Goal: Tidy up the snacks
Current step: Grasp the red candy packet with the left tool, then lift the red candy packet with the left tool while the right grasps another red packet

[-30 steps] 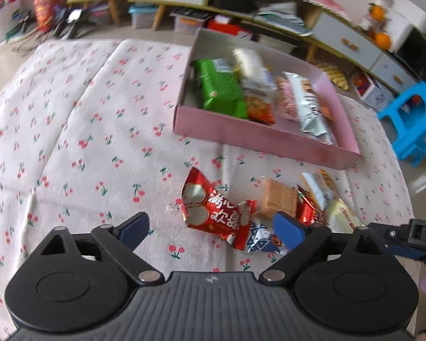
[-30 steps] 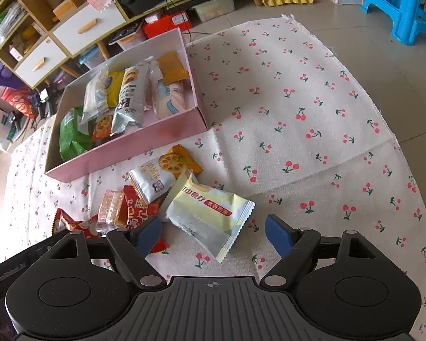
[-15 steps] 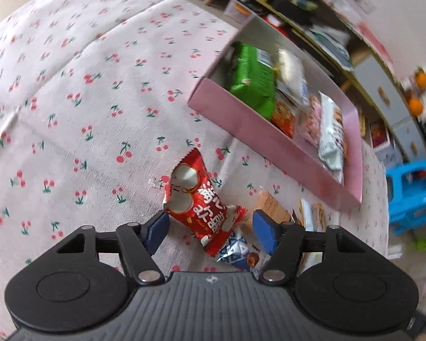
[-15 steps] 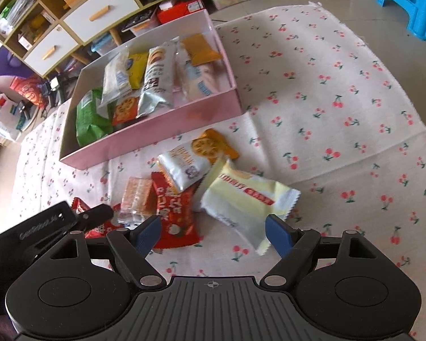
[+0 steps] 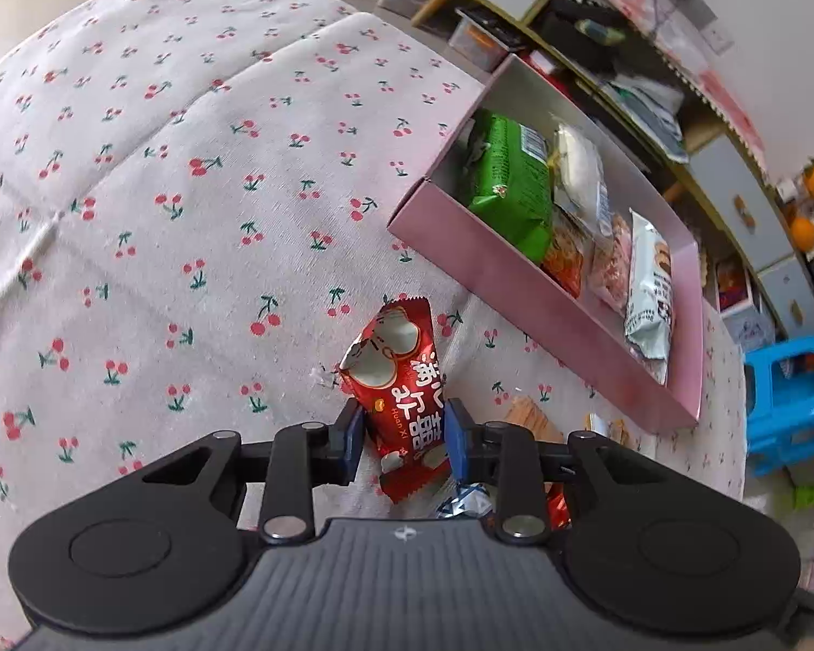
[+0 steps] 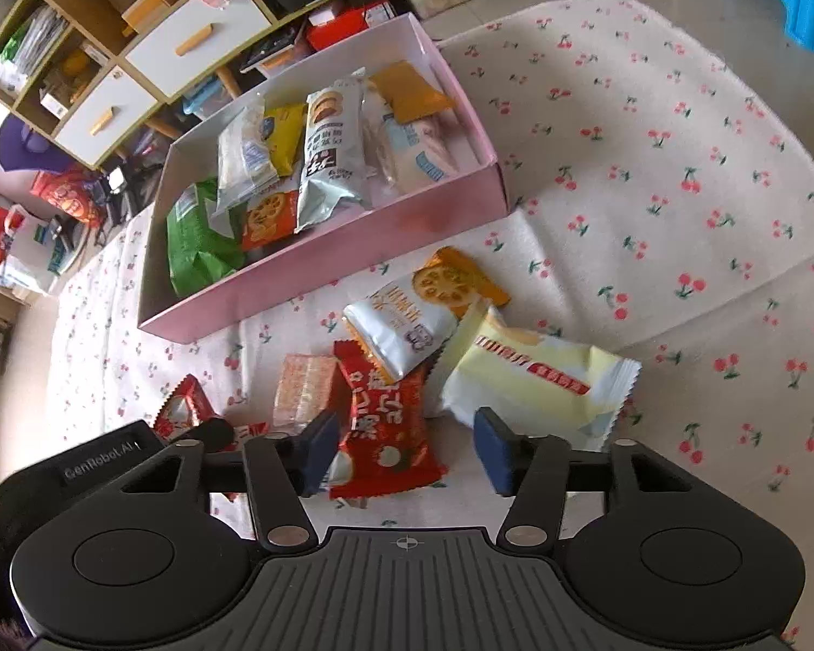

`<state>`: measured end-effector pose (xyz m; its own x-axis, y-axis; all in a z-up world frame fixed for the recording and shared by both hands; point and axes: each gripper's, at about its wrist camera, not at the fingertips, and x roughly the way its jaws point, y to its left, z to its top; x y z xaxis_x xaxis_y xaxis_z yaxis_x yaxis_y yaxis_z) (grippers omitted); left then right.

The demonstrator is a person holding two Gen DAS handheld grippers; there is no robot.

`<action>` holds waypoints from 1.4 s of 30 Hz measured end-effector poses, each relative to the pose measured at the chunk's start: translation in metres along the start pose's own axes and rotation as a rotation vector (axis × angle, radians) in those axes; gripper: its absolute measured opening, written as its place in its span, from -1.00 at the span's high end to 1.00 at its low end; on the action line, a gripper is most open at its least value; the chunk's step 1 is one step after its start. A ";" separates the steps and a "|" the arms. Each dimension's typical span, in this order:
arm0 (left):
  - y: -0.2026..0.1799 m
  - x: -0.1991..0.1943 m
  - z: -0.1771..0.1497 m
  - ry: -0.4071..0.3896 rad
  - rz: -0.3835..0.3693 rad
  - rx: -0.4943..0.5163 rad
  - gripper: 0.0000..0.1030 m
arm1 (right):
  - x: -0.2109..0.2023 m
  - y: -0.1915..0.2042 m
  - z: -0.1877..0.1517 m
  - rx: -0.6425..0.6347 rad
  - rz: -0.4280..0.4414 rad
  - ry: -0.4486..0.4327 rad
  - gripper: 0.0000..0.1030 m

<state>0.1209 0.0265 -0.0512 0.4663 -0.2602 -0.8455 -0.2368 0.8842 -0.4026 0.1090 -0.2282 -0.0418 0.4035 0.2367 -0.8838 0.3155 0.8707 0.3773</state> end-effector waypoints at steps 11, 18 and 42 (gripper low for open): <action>0.012 0.001 0.019 0.099 -0.036 0.150 0.50 | 0.015 -0.007 0.001 0.119 0.095 0.040 0.36; 0.009 0.000 0.028 0.152 -0.025 0.334 0.49 | 0.018 -0.008 0.003 0.132 0.125 0.022 0.37; -0.009 -0.002 0.010 -0.035 0.082 0.480 0.23 | 0.007 0.007 0.001 -0.014 0.079 -0.026 0.47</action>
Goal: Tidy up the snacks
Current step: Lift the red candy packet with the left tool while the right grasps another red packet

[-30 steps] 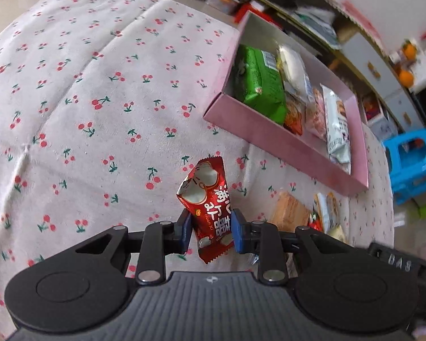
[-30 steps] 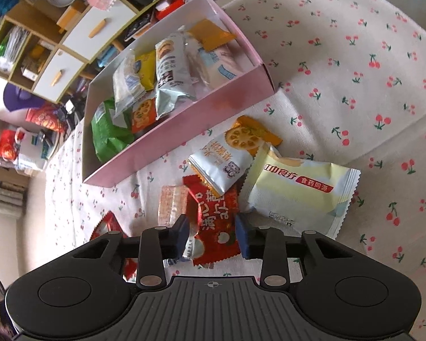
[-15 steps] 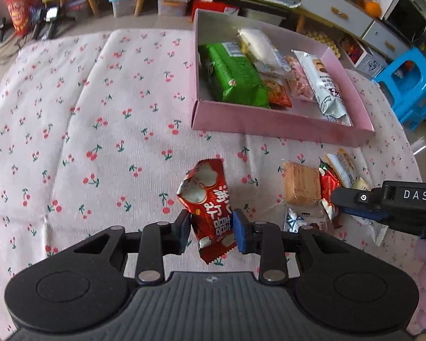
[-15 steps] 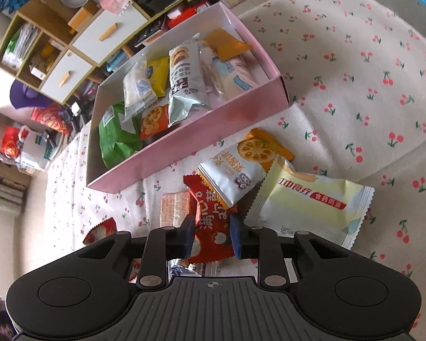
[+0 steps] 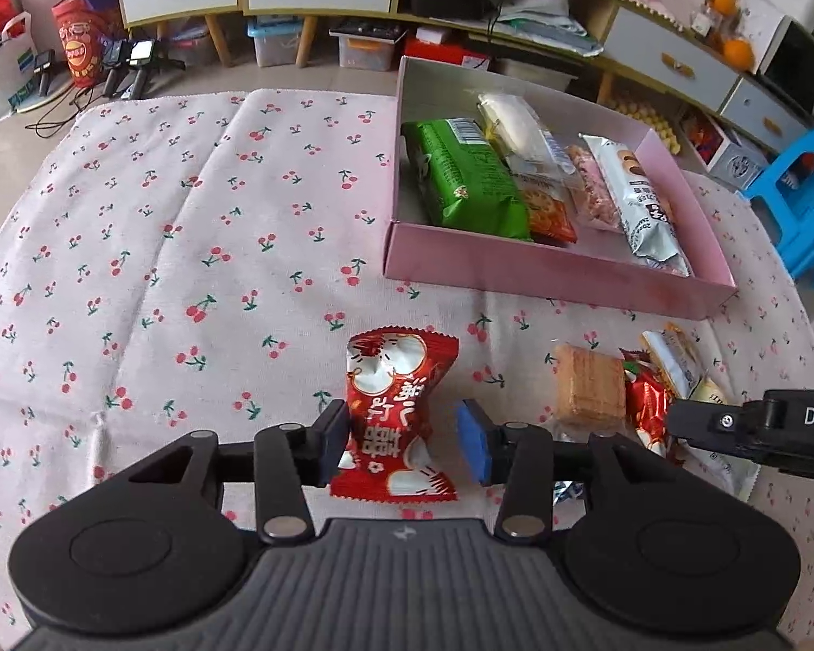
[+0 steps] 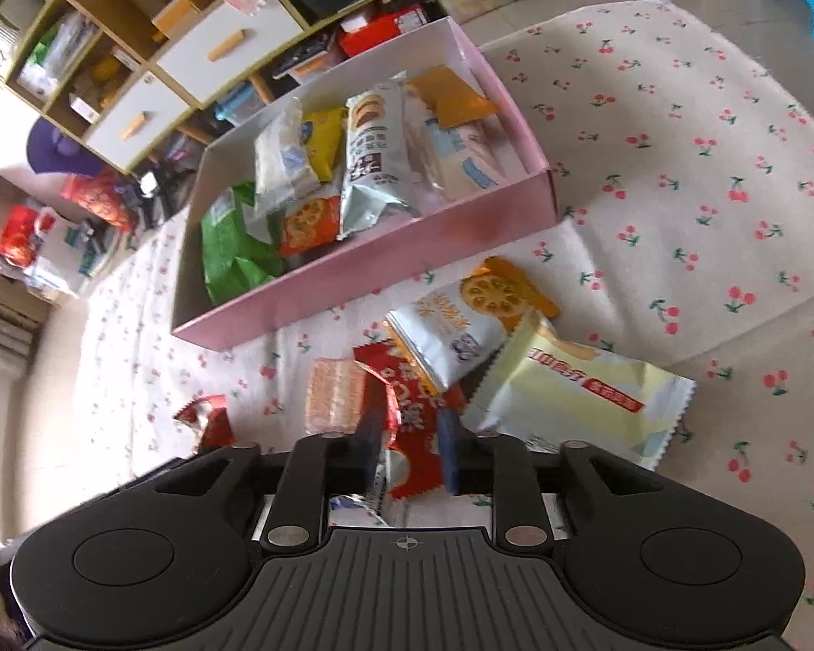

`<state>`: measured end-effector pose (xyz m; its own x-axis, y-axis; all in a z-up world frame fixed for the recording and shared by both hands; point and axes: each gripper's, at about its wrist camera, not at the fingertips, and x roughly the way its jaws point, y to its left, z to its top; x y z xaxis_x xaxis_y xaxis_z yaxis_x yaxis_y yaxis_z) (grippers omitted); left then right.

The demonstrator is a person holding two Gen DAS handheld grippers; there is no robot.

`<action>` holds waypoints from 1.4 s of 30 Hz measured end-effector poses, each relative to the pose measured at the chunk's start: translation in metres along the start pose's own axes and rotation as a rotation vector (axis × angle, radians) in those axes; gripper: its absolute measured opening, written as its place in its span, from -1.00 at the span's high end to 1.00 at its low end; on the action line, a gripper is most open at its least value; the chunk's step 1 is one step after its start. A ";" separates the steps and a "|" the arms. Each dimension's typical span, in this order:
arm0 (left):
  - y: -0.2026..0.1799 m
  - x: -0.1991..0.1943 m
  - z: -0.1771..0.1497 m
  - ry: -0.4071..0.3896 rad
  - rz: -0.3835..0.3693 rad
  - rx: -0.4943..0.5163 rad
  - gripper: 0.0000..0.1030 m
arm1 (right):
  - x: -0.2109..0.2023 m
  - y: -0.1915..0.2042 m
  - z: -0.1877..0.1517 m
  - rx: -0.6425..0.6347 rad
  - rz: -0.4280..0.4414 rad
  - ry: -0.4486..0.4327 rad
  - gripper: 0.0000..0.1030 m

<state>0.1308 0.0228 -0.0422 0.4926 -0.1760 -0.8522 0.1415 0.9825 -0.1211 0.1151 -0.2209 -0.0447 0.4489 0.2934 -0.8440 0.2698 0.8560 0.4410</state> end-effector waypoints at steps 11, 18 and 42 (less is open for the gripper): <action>0.002 0.011 -0.001 0.019 0.017 -0.020 0.38 | 0.015 0.008 0.000 -0.089 -0.048 -0.047 0.17; 0.002 0.009 -0.002 0.015 0.013 -0.028 0.44 | 0.023 0.005 -0.002 -0.112 -0.088 -0.044 0.25; 0.005 -0.026 0.015 -0.082 -0.101 -0.094 0.48 | -0.023 0.001 0.006 0.058 0.087 -0.029 0.34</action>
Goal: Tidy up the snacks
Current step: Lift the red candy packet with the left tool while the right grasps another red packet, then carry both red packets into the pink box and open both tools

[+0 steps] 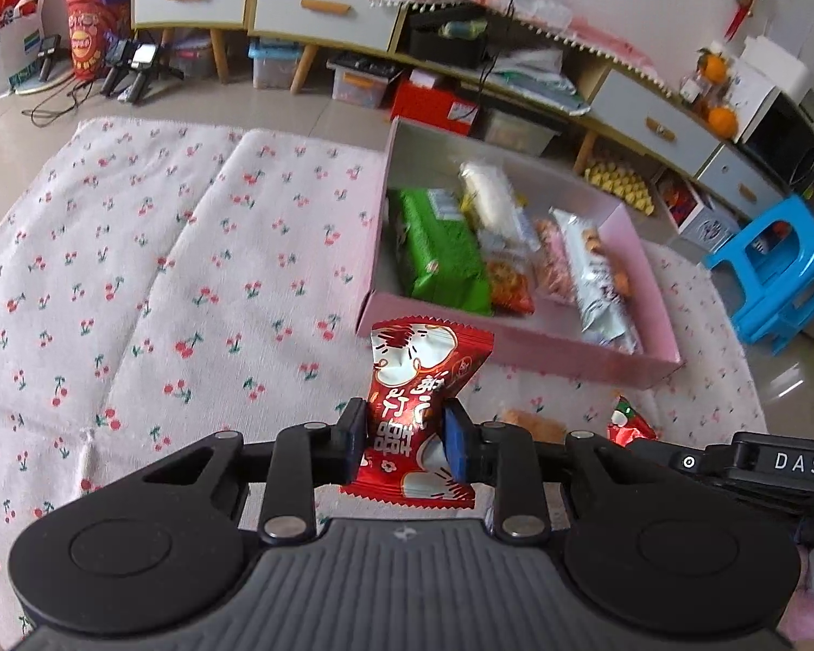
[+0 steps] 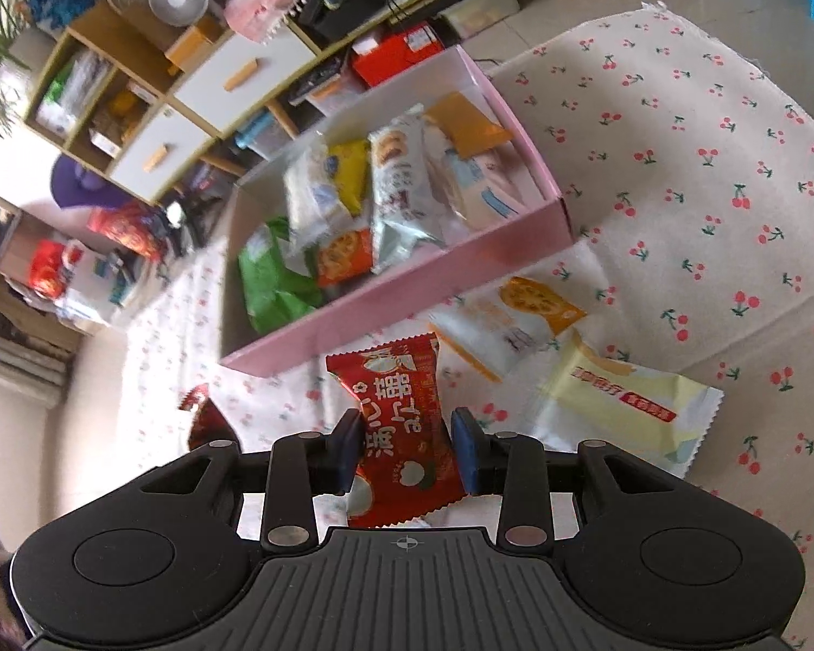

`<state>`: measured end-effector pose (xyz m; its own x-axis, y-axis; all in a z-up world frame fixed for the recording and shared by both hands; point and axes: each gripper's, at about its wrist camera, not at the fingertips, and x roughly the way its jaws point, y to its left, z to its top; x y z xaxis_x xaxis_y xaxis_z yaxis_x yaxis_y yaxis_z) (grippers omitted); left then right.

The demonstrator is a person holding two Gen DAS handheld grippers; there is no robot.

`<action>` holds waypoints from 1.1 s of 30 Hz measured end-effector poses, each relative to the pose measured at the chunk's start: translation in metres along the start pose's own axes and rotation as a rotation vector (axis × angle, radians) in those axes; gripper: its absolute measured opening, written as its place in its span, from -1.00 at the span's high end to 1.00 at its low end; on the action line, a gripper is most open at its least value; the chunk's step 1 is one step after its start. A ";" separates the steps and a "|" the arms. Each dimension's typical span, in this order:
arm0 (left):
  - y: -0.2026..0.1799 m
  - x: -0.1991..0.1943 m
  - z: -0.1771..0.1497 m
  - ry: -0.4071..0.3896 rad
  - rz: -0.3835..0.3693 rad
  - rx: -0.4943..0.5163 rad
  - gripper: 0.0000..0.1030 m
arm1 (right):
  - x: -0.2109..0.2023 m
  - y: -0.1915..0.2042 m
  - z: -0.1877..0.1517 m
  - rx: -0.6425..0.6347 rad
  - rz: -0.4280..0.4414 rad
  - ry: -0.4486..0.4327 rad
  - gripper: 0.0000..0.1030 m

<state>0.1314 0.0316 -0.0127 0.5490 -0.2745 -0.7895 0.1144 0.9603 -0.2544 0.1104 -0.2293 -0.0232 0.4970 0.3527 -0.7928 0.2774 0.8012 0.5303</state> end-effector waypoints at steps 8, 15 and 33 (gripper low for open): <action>-0.009 0.004 0.024 -0.033 -0.014 0.034 0.48 | -0.003 0.002 0.022 0.060 0.066 -0.033 0.34; -0.022 0.032 0.054 -0.037 0.012 0.074 0.48 | 0.018 0.004 0.044 0.067 0.115 -0.074 0.34; -0.030 0.083 0.108 -0.060 0.066 0.124 0.48 | 0.060 0.007 0.066 0.056 0.186 -0.093 0.33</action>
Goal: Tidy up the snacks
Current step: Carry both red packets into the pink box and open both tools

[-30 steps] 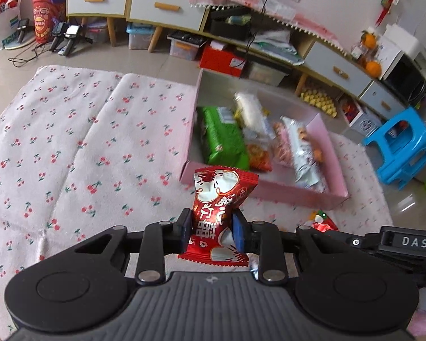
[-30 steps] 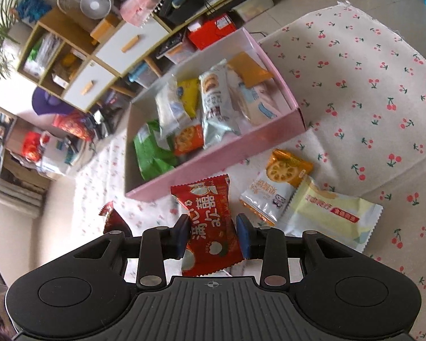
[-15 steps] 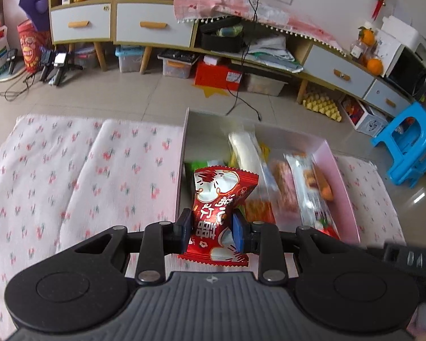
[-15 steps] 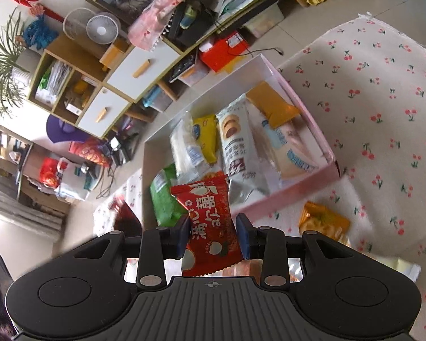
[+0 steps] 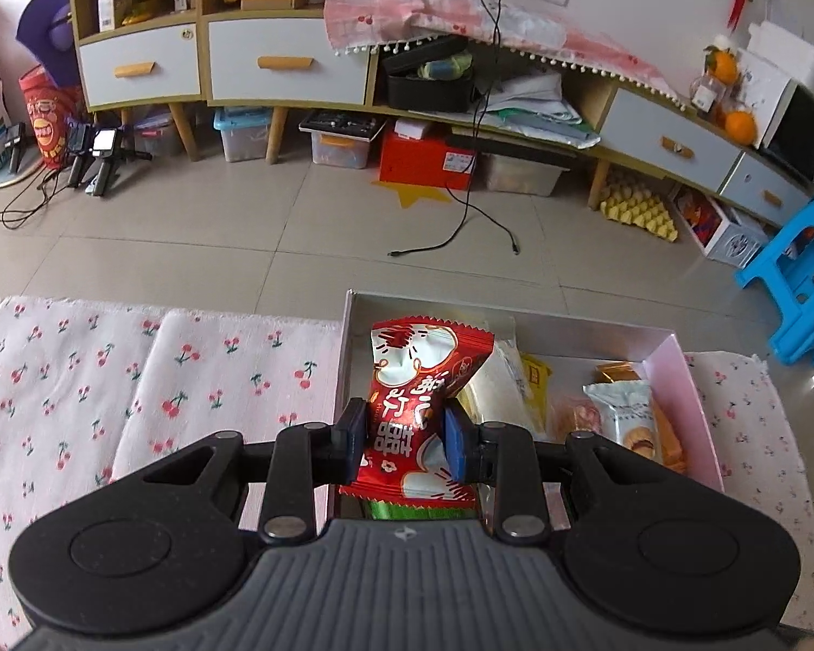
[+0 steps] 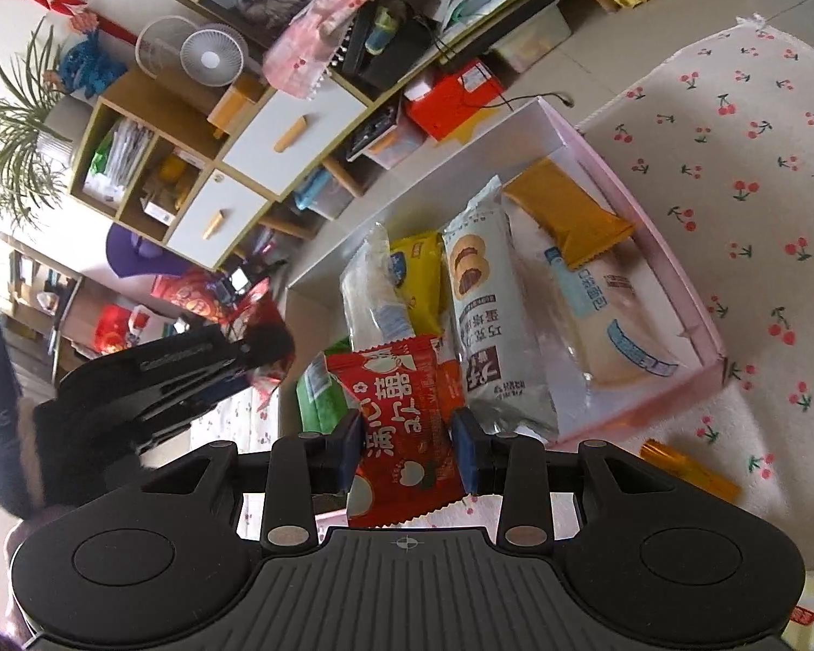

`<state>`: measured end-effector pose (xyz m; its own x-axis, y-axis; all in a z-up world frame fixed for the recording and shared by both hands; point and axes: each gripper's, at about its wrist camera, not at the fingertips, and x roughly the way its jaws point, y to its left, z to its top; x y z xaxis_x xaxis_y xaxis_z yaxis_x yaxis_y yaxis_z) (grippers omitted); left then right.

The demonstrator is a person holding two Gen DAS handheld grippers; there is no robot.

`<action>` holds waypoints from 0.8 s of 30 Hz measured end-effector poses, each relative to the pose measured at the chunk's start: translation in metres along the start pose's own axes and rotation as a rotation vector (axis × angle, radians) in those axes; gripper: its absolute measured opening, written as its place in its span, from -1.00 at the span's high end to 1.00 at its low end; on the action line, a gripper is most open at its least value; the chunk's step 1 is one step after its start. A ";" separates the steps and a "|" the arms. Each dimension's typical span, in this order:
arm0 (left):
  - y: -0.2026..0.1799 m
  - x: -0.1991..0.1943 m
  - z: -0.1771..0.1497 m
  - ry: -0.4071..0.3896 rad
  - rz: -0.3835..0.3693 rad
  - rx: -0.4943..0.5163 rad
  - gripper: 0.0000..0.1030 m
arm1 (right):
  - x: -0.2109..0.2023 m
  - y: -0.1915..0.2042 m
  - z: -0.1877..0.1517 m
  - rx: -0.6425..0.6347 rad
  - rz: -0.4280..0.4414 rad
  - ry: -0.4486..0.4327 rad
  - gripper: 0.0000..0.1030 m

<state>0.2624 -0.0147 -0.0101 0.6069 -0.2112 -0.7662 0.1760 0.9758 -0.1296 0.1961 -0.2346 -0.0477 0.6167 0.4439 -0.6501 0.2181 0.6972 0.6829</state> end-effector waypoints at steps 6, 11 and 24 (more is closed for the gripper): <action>-0.001 0.002 0.001 -0.004 0.012 -0.002 0.43 | 0.000 -0.002 0.003 0.014 0.008 -0.019 0.27; -0.001 -0.002 0.000 -0.012 0.006 0.000 0.32 | -0.005 -0.006 0.005 0.041 0.027 -0.030 0.04; -0.002 -0.023 -0.004 -0.020 0.016 0.012 -0.16 | -0.032 0.005 0.003 -0.040 0.006 -0.036 -0.07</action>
<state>0.2450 -0.0115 0.0050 0.6250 -0.1963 -0.7556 0.1748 0.9785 -0.1097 0.1799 -0.2466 -0.0222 0.6450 0.4281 -0.6330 0.1845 0.7166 0.6727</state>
